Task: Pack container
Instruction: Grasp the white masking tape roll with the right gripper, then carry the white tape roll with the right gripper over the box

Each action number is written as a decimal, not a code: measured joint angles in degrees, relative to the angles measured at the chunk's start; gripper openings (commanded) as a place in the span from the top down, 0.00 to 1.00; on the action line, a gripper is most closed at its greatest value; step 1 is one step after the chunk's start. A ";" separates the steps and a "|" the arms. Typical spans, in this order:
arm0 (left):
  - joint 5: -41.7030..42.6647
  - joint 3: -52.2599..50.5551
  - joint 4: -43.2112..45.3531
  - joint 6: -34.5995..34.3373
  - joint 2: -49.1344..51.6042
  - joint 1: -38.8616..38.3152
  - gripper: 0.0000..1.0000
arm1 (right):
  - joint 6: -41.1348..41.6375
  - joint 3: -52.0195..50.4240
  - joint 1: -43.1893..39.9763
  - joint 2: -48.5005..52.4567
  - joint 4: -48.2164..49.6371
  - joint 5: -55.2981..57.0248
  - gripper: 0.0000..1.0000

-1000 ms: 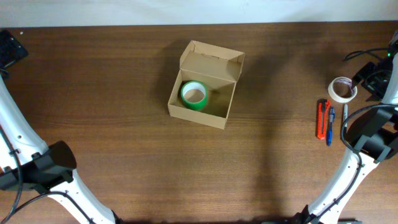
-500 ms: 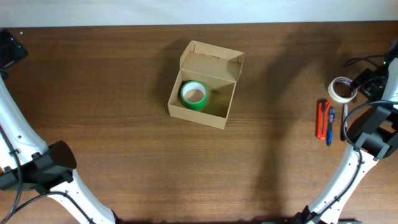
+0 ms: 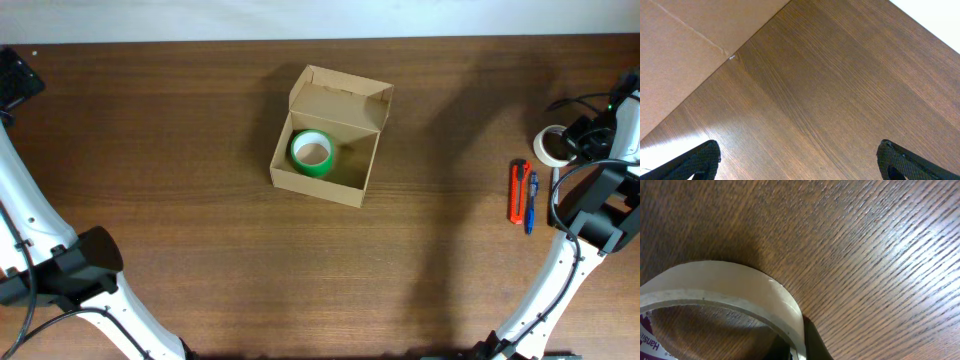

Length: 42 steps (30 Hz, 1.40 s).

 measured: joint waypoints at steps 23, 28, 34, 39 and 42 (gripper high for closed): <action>-0.02 0.00 0.00 0.15 0.00 0.00 0.00 | -13.18 29.20 37.97 -31.63 -16.09 -8.17 0.96; 0.00 0.00 0.00 0.15 0.00 0.00 0.00 | -16.15 25.42 51.49 -28.57 -16.28 -2.10 0.96; -0.02 0.00 0.00 0.15 0.00 -0.02 0.00 | -18.73 15.45 60.54 -21.20 -11.74 3.69 0.96; 0.00 0.00 0.02 0.15 0.00 -0.02 0.00 | -19.47 7.19 62.05 -19.45 -5.27 4.76 0.96; -0.02 0.00 0.00 0.15 0.00 0.00 0.00 | -19.54 3.52 61.88 -19.41 -2.16 4.92 0.96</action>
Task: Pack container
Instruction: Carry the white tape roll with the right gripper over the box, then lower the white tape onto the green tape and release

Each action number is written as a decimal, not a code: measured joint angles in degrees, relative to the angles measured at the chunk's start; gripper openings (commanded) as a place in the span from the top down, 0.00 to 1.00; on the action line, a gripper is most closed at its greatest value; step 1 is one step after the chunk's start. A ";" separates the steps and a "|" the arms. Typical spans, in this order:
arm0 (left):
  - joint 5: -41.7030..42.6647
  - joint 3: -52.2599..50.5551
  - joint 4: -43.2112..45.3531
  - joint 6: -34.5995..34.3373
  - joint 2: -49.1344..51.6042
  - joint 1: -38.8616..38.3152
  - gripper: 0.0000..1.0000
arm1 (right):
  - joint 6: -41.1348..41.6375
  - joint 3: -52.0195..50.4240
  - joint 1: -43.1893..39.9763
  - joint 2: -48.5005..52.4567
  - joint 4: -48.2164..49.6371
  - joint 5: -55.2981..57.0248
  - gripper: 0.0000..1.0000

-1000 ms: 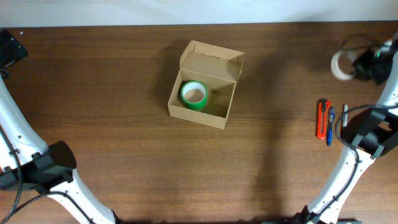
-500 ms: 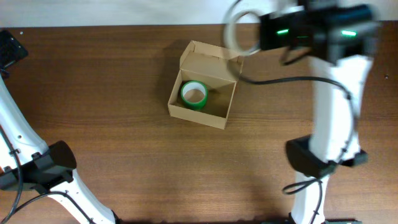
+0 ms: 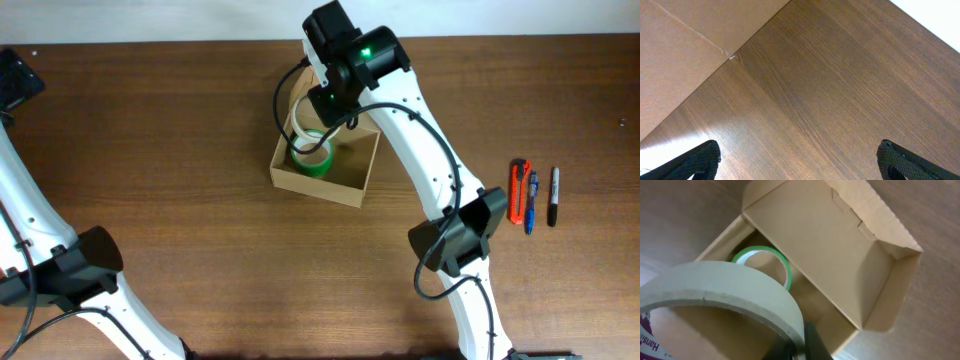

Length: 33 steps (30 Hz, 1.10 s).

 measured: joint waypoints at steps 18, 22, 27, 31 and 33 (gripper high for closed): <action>0.02 0.00 0.00 0.00 0.00 0.00 0.00 | 1.81 -20.98 -0.09 0.22 12.92 -3.87 0.96; 0.00 0.00 0.00 0.00 0.00 0.00 0.00 | 2.03 -21.99 -0.09 0.26 13.97 -4.33 0.96; 0.02 0.00 0.00 0.00 0.00 0.00 0.00 | 2.08 -21.99 -0.09 0.26 15.61 -4.66 0.96; 0.02 0.00 0.00 0.00 0.00 0.00 0.00 | 2.89 -21.99 -0.09 0.26 17.03 -5.11 0.96; 0.02 0.00 0.00 0.00 0.00 0.00 0.00 | 3.28 -21.99 -0.09 0.28 17.77 -5.29 0.96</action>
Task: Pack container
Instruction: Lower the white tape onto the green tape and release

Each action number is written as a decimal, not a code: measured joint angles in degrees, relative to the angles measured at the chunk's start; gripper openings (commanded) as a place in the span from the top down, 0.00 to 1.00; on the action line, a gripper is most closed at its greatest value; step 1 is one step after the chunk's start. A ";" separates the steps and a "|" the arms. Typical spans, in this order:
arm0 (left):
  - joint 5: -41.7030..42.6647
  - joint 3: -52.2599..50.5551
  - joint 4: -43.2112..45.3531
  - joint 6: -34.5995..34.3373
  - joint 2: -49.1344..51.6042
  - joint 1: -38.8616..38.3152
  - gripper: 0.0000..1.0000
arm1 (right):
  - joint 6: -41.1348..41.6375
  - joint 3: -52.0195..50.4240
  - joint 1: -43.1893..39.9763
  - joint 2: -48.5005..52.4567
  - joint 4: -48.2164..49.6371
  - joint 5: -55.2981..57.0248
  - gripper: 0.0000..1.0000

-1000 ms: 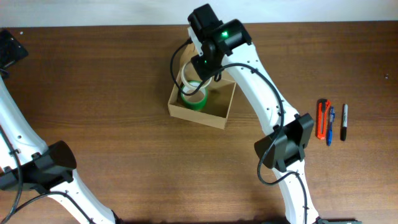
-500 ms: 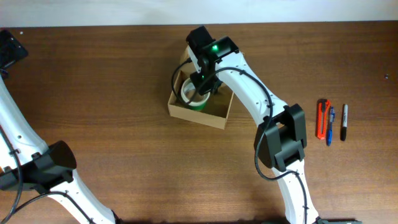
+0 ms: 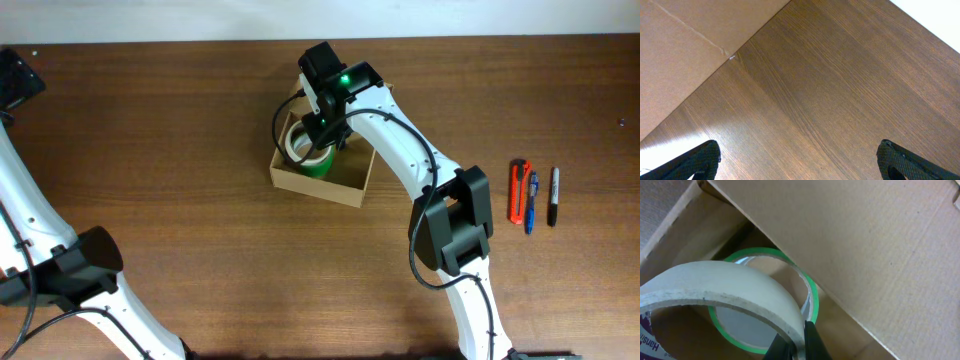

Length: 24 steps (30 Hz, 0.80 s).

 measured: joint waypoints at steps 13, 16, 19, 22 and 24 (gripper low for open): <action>0.00 0.00 0.00 0.00 0.00 -0.02 0.00 | 0.44 0.00 0.00 3.21 0.63 -0.26 0.72; 0.00 0.00 0.00 0.00 0.00 -0.02 0.00 | 0.26 0.00 0.00 3.21 0.35 -0.37 0.63; 0.00 0.00 0.02 0.00 0.00 -0.02 0.00 | 0.20 0.22 0.00 3.21 -1.60 -0.37 0.59; 0.00 0.00 0.00 0.00 0.00 -0.02 0.00 | -0.09 2.71 0.00 3.21 -5.60 -0.09 0.55; 0.00 0.00 0.00 0.00 0.00 -0.02 0.00 | -0.24 7.41 0.00 2.97 -8.92 1.16 0.53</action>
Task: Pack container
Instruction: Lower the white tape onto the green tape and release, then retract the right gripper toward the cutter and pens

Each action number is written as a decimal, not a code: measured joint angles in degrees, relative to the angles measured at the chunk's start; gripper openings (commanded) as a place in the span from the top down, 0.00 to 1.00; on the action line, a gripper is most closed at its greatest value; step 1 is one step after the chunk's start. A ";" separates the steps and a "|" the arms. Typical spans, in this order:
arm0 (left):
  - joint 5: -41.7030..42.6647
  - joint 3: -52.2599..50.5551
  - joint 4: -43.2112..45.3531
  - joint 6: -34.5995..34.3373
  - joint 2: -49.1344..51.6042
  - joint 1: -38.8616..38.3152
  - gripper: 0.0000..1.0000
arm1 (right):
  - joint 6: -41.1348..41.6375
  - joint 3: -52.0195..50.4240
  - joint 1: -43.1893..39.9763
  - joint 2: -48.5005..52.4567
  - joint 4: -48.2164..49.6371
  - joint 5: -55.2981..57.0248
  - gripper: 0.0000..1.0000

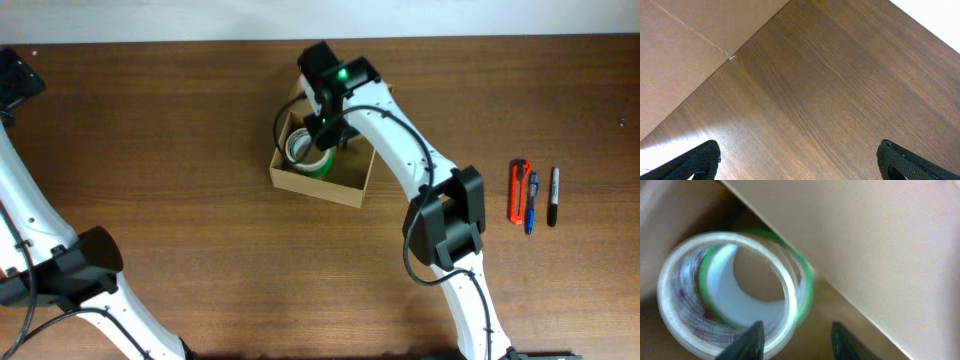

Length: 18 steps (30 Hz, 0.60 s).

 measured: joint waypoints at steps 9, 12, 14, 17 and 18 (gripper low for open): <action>0.00 0.00 0.00 0.00 0.00 0.00 0.00 | -1.55 28.70 1.31 -8.20 -15.23 13.29 0.47; -0.02 0.00 0.00 0.00 0.00 0.00 0.00 | -1.16 27.15 0.68 -18.53 -15.23 19.39 0.47; 0.00 0.00 0.00 0.00 0.00 0.00 0.00 | -1.03 20.22 -1.51 -25.51 -13.09 21.35 0.46; 0.00 0.00 0.00 0.00 0.00 0.02 0.00 | -0.37 5.35 -8.55 -35.63 -9.31 23.02 0.43; 0.00 0.00 0.00 0.00 0.00 0.00 0.00 | -0.09 1.05 -11.45 -38.25 -9.16 23.63 0.43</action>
